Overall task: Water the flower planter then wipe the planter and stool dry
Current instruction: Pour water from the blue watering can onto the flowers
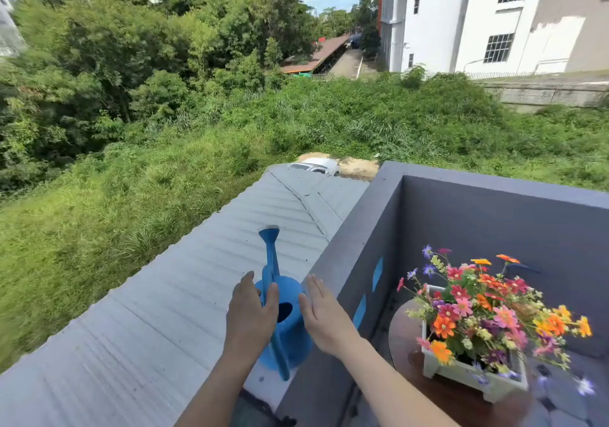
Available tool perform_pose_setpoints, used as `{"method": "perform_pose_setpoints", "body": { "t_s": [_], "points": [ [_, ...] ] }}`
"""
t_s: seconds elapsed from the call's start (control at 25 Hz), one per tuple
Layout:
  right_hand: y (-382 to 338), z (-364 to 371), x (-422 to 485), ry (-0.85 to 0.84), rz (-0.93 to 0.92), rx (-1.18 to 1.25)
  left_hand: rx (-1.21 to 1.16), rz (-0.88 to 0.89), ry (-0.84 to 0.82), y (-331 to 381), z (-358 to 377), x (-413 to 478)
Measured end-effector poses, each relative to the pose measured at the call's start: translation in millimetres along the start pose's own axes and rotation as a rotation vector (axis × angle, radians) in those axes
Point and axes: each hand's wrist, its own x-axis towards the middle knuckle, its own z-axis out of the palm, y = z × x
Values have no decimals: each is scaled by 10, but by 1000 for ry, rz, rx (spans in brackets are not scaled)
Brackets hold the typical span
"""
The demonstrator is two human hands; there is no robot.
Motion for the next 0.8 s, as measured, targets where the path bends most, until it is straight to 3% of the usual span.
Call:
{"method": "perform_pose_setpoints", "body": {
  "t_s": [0.24, 0.52, 0.8],
  "points": [
    [69, 240, 79, 21, -15, 8, -376, -261, 81, 58, 351, -302],
    [-8, 189, 112, 13, -15, 52, -385, -229, 295, 172, 338, -301],
    [-62, -73, -131, 29, -26, -13, -406, -139, 205, 260, 143, -318]
  ]
}}
